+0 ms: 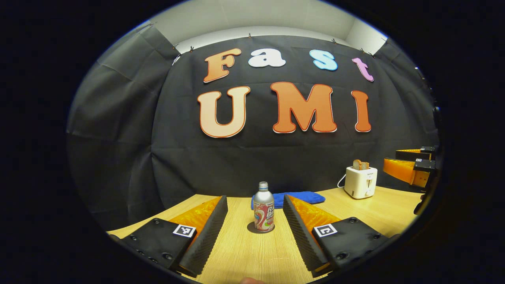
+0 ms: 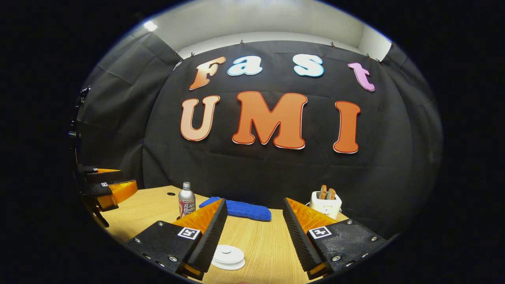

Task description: Open the teacup lid with one hand, grasp the water bottle and pour water into the teacup with the other hand; after pouring, place the water bottle on the coaster and then close the teacup lid.

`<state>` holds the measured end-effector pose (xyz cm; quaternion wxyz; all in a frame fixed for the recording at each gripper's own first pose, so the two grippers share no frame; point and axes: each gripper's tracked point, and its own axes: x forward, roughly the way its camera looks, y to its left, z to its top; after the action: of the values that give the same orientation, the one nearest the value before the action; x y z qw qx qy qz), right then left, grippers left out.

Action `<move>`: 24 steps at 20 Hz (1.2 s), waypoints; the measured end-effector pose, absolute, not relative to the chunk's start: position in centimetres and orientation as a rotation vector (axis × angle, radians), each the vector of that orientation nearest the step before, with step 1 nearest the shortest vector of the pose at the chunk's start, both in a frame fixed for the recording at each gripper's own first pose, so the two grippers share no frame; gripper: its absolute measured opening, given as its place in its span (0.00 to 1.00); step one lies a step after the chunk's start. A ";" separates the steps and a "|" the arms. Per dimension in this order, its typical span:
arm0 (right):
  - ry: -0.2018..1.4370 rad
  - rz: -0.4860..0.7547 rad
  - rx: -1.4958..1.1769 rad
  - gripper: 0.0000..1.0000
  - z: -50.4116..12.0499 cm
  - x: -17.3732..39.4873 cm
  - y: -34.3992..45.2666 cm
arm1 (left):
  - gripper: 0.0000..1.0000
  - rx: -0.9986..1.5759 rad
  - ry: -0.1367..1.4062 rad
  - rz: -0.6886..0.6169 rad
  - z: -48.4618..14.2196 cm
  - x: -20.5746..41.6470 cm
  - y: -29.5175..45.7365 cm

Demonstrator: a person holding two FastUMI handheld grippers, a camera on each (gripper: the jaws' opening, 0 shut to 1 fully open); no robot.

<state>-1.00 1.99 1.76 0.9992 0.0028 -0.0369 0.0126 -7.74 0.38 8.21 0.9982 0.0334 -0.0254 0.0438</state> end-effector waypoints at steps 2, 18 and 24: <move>-0.076 0.019 0.007 0.85 1.8 -1.0 1.6 | 0.97 0.066 -0.045 0.070 8.1 -7.6 -0.2; -0.042 0.006 0.001 0.85 0.7 -0.5 -0.4 | 0.97 0.051 -0.063 0.088 8.9 -6.6 -1.2; -0.044 0.006 0.002 0.85 0.8 -0.5 -0.4 | 0.93 0.051 -0.063 0.093 8.9 -6.7 -1.0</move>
<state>-0.50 -0.40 0.79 0.9997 0.0008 -0.0222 0.0030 -6.70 -1.04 8.90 0.9981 0.0254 -0.0315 0.0466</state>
